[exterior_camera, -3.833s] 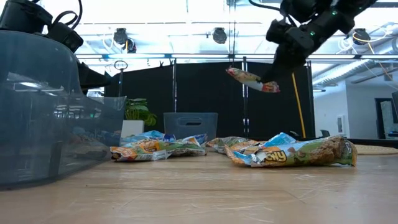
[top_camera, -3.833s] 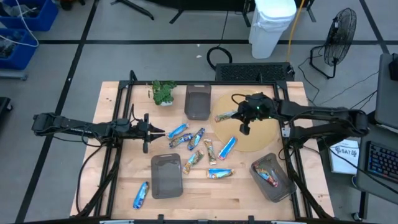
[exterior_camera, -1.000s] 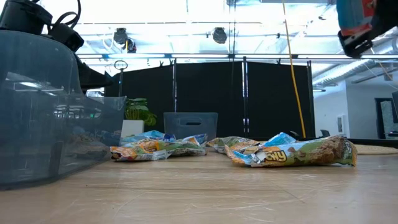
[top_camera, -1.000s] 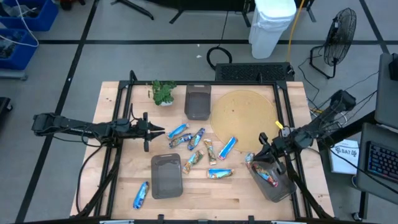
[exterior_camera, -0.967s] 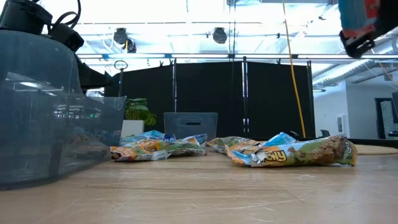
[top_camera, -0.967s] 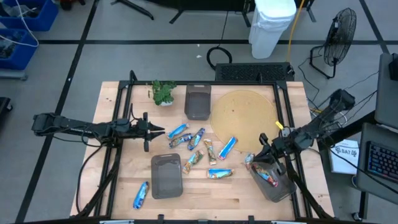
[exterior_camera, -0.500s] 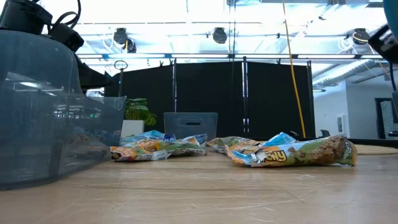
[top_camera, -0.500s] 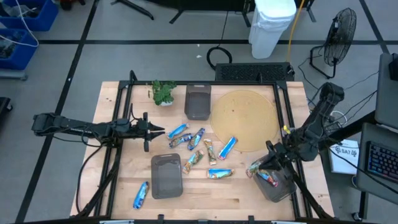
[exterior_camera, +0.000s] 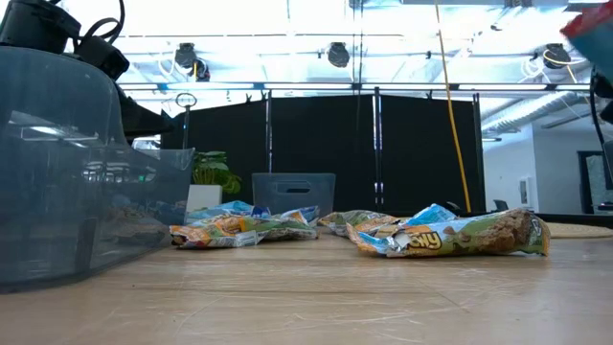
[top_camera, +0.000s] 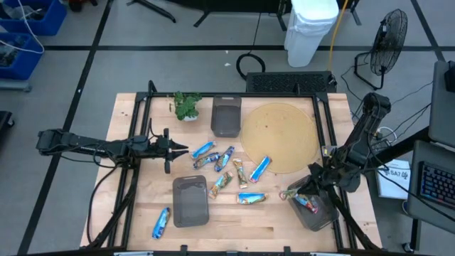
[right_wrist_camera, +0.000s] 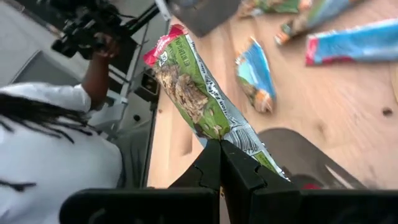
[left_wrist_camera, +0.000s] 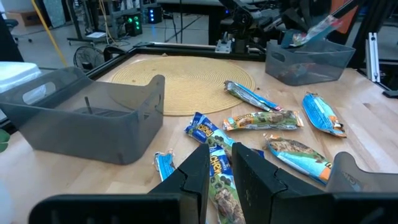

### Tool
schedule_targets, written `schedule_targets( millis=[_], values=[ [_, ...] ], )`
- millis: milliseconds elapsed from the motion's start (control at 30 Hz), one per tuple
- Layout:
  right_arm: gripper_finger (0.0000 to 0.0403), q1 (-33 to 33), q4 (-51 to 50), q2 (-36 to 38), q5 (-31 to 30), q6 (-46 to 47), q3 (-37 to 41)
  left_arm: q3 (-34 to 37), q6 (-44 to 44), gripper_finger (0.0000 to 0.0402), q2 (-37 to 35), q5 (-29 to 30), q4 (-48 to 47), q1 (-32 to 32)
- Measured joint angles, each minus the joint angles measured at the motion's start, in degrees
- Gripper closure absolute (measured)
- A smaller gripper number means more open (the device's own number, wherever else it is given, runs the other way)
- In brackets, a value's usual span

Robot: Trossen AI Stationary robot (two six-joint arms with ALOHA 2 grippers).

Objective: Pick and place Granola Bars by type
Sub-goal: Put the red granola bar into the bottom right black bin

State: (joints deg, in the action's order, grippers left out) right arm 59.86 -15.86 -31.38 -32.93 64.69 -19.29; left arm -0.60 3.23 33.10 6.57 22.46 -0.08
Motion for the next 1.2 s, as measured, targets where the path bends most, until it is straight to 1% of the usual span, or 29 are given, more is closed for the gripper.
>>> schedule_targets(
  millis=[167,367,533,633,767,833,933,1067,1167,1200],
  values=[
    [0.0403,0.02,-1.42,-0.22,1.6,4.53,0.0,0.0,-0.01,0.0327,0.0,0.0,-0.28,0.02],
    [0.0403,0.17,-4.58,-0.28,4.6,12.69,-0.02,0.0,-0.05,0.0327,0.0,-0.02,-0.44,0.0],
    [0.0403,0.26,-4.62,-0.58,6.19,17.26,-0.02,0.0,-0.03,0.0327,0.0,-0.02,-0.44,0.0],
    [0.0403,0.26,-4.72,-0.65,6.29,18.51,-0.02,0.0,-0.03,0.0327,0.0,-0.02,-0.44,0.0],
    [0.0403,0.21,-4.86,-1.07,5.95,17.16,-0.02,0.0,-0.03,0.0327,0.0,-0.02,-0.42,0.01],
    [0.0403,0.05,-6.67,-1.34,5.95,17.13,-0.61,0.0,-0.03,0.0327,0.0,-0.02,-0.42,0.0],
    [0.0403,-0.29,-12.28,-2.55,5.92,17.02,-4.43,0.0,0.0,0.0327,0.0,-0.02,-0.42,0.0],
    [0.0403,-0.63,-21.27,-5.49,5.81,16.67,-13.1,0.0,0.02,0.0327,0.0,-0.02,-0.36,0.0],
    [0.0403,-0.63,-28.83,-9.17,6.4,18.68,-19.79,0.0,0.02,0.0327,0.0,-0.02,-0.38,0.0],
    [0.0403,-0.63,-31.24,-10.52,7.55,20.12,-21.73,0.0,0.02,0.0327,0.0,-0.02,-0.37,0.01]
  ],
)
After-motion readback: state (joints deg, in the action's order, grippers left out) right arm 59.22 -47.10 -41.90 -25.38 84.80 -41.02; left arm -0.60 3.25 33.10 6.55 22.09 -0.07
